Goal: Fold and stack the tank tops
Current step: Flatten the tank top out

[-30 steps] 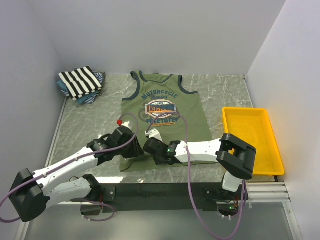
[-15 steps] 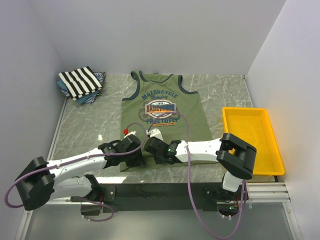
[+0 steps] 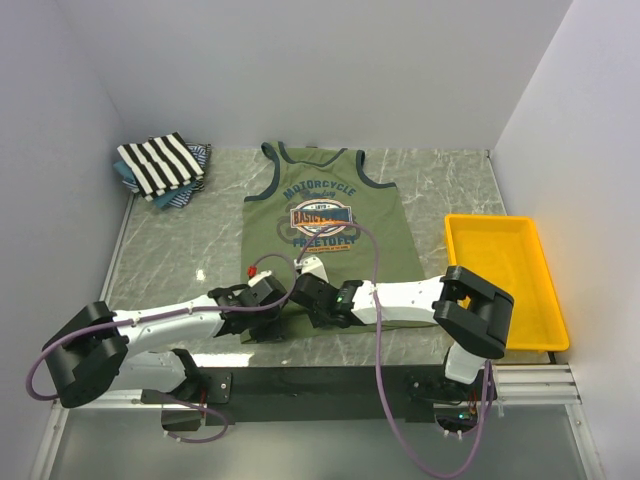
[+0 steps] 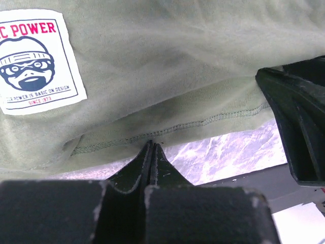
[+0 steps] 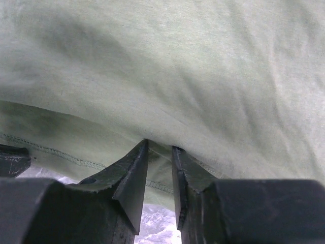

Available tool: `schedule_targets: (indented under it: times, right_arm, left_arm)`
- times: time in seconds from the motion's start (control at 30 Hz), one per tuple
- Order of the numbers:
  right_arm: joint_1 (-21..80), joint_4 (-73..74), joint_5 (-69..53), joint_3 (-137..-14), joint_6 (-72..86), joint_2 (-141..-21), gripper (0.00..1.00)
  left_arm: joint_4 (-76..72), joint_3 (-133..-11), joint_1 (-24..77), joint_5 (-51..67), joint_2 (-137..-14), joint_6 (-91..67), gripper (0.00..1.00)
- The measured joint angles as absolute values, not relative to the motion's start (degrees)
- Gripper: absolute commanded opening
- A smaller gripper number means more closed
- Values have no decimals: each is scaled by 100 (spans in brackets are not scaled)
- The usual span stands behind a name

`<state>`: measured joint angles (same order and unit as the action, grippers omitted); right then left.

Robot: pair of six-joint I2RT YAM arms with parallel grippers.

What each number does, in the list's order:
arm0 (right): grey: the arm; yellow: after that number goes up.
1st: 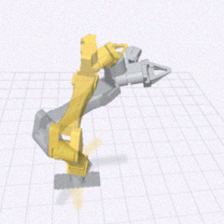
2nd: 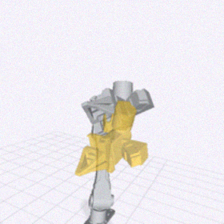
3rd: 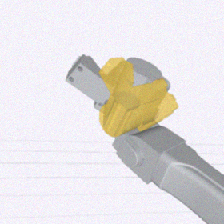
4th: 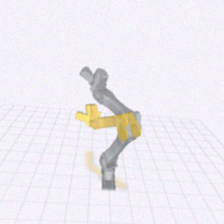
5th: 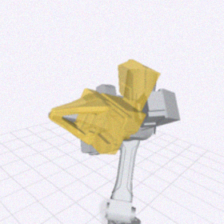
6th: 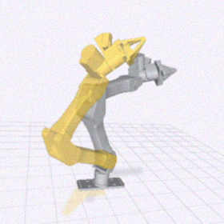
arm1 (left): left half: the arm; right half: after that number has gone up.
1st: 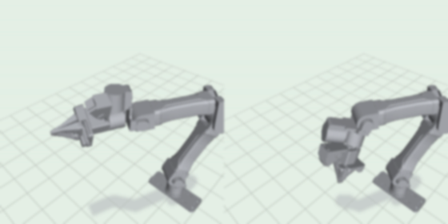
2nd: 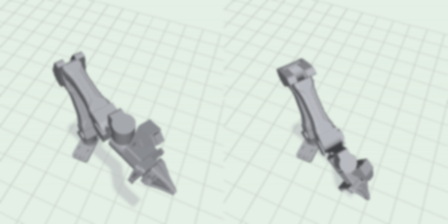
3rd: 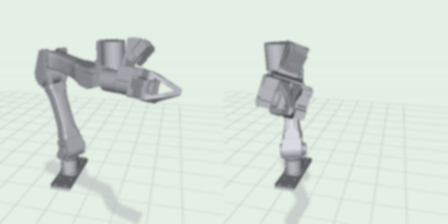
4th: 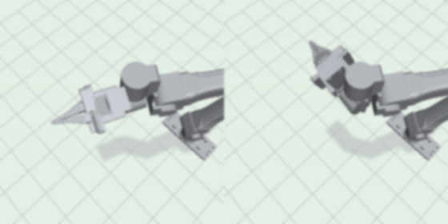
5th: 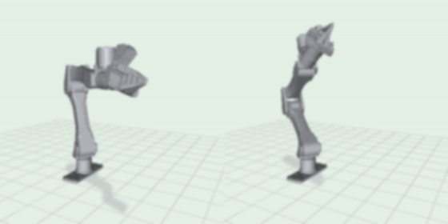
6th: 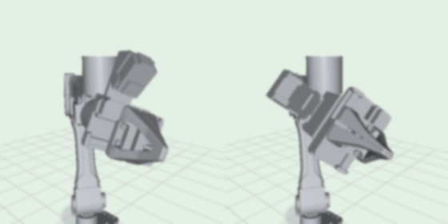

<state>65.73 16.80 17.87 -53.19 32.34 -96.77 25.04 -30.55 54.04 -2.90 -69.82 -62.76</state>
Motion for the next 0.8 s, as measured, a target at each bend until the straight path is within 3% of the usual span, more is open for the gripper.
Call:
schedule_targets:
  times: [0.33,0.43,0.6,0.8]
  right_arm:
    - [6573,1664,1865,-5277,3232,-9655,36]
    - [6573,1614,1883,-5245,3240,-9653,32]
    - [6549,1503,1883,-5168,3319,-9614,11]
    - [6508,1415,1846,-5096,3406,-9557,8]
  left_arm:
    - [2576,-3055,5413,-355,-6993,-6399,1]
    - [2628,-3055,5424,-390,-6969,-6427,1]
    - [2703,-3055,5426,-416,-6947,-6447,1]
    - [2707,-3052,5426,-421,-6947,-6482,1]
